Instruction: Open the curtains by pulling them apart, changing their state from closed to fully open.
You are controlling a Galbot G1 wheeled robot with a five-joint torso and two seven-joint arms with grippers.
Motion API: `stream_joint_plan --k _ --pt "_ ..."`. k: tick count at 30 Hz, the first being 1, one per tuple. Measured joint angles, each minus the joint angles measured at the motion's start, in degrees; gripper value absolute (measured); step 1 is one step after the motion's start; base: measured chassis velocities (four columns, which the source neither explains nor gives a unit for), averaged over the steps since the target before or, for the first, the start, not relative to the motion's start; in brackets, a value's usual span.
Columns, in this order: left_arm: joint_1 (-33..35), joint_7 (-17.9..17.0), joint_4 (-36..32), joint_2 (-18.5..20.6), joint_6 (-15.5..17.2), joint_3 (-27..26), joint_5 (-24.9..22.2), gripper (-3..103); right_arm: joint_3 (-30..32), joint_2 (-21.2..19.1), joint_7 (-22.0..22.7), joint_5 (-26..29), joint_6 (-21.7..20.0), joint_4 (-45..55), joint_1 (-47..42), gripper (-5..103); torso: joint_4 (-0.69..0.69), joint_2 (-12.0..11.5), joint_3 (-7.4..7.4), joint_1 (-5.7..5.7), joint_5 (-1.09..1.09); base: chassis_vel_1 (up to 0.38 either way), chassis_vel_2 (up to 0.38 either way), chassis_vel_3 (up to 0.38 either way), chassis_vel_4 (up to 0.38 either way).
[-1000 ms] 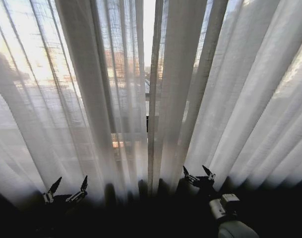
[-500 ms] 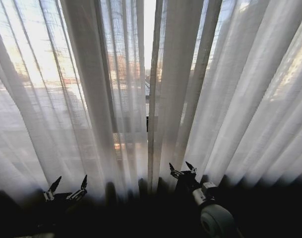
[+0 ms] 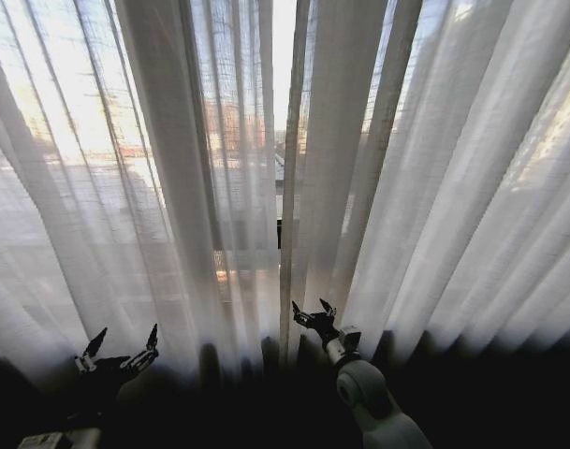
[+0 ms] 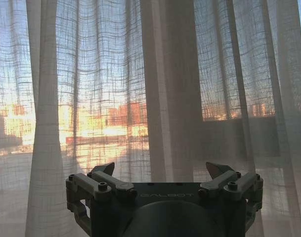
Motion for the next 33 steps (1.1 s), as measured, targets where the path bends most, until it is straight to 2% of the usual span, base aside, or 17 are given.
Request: stream_joint_plan --k 10,15,17,19,20,22,23,25,26,28,29,32,33 --pt "-1.3 0.1 0.0 0.1 0.9 0.5 -0.1 100 -0.1 3.4 -0.1 -1.0 0.4 -10.4 10.6 100 0.0 0.0 0.0 0.0 0.0 0.0 0.0 0.0 0.0" --pt "-0.8 0.1 0.0 0.0 0.8 -0.1 -0.1 100 -0.2 4.8 -0.1 -4.1 1.9 -16.3 14.7 102 0.0 0.0 0.0 0.0 0.0 0.0 0.0 0.0 0.0" --pt "-0.7 0.1 0.0 0.0 0.8 -0.2 -0.1 100 -0.2 4.9 -0.1 -4.3 2.0 -16.9 15.2 97 0.01 0.0 0.0 0.0 0.0 0.0 0.0 0.0 0.0" --pt "-0.4 0.1 0.0 -0.2 0.4 -0.2 -0.1 100 -0.3 5.1 -0.2 -4.4 2.2 -17.7 16.0 87 0.0 0.0 0.0 0.01 0.0 0.0 0.0 0.0 0.0" --pt "-0.3 0.1 0.0 -0.2 0.2 -0.2 -0.1 100 -0.4 5.1 -0.2 -4.5 2.2 -18.0 16.3 87 0.0 0.0 0.0 0.0 0.0 0.0 0.0 0.0 0.0" --pt "-0.2 0.2 0.0 -0.5 -0.2 -0.1 0.0 100 -0.6 5.1 -0.2 -4.6 2.3 -18.3 16.6 77 0.0 0.0 0.0 0.0 0.0 0.0 0.0 0.0 0.0" --pt "-0.2 0.2 0.0 -0.5 -0.2 -0.1 0.0 100 -0.6 5.1 -0.2 -4.6 2.3 -18.3 16.6 77 0.0 0.0 0.0 0.0 0.0 0.0 0.0 0.0 0.0" --pt "-0.2 0.2 0.0 -0.7 -0.5 0.0 0.1 100 -0.6 5.1 -0.2 -4.6 2.5 -18.5 16.9 66 0.0 0.0 0.0 0.0 0.0 0.0 0.0 0.0 0.0" --pt "-0.2 0.2 0.0 -0.8 -0.5 0.0 0.1 100 -0.6 5.0 -0.3 -4.7 2.5 -18.5 17.0 66 0.0 0.0 0.0 0.0 0.0 0.0 0.0 0.0 0.0" --pt "-0.3 0.2 0.0 -0.8 -0.7 0.0 0.2 100 -0.6 4.8 -0.3 -4.7 2.6 -18.3 17.0 55 0.0 0.0 0.0 0.0 0.0 0.0 0.0 0.0 0.0" --pt "-0.3 0.2 0.0 -0.8 -0.7 0.0 0.2 100 -0.6 4.8 -0.3 -4.7 2.6 -18.3 17.0 55 0.0 0.0 0.0 0.0 0.0 0.0 0.0 0.0 0.0" --pt "-0.4 0.2 0.0 -0.7 -0.7 -0.1 0.2 100 -0.6 4.7 -0.3 -4.7 2.6 -18.2 17.1 38 0.0 0.0 0.0 0.0 0.0 0.0 0.0 0.0 0.0" --pt "-0.5 0.2 0.0 -0.7 -0.7 0.0 0.2 100 -0.7 4.7 -0.3 -4.7 2.6 -18.2 17.2 38 0.0 0.0 0.0 0.0 0.0 0.0 0.0 0.0 0.0"
